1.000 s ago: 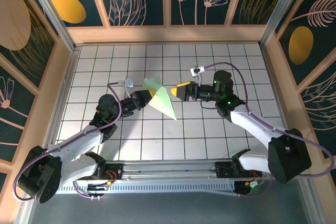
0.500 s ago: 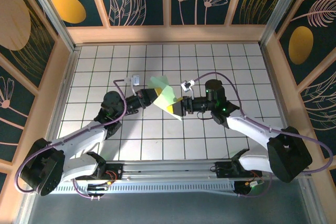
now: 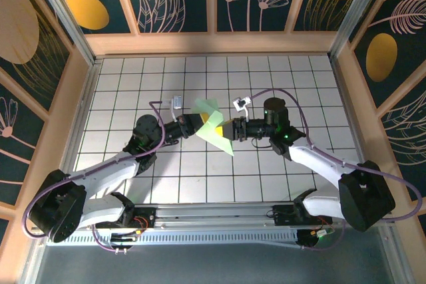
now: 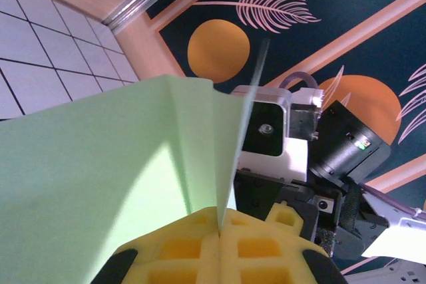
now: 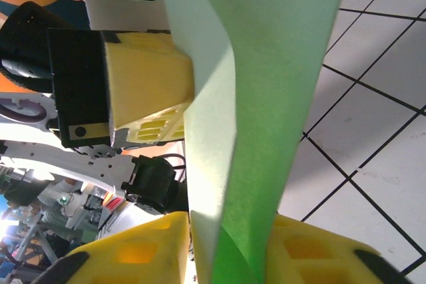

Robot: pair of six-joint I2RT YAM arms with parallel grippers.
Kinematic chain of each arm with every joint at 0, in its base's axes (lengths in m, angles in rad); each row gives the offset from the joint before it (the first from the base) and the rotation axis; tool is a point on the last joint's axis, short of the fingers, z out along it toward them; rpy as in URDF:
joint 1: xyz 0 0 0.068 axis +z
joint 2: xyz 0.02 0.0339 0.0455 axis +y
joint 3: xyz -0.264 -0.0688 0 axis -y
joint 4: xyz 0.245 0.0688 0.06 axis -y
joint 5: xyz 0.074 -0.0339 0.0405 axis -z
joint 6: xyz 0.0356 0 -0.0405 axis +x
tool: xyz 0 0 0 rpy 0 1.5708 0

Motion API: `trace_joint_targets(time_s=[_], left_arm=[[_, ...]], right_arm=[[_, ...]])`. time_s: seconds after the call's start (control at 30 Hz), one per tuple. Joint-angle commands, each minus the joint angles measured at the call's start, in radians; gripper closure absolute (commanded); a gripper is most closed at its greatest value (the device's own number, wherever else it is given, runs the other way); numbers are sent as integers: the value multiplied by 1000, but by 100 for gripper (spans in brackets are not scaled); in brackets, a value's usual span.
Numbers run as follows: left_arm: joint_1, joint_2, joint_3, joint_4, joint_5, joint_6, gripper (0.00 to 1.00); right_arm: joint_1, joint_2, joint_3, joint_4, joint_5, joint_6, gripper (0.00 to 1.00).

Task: Fold a paper plane with a square sheet of paper (fold left side to right side)
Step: Turn over the paper at the center of the table.

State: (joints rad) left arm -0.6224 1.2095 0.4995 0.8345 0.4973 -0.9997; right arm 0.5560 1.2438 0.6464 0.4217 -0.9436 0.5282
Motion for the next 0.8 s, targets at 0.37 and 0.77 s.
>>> trace_joint_targets(time_s=[0.37,0.77], left_arm=[[-5,-83,13,-187,-153,128,56],[-4,-395,-56,-632,-553,232,36]], right_arm=[[-2,-71,69,-172,130,-116,97],[221,36,324,-672,974,-335,100]])
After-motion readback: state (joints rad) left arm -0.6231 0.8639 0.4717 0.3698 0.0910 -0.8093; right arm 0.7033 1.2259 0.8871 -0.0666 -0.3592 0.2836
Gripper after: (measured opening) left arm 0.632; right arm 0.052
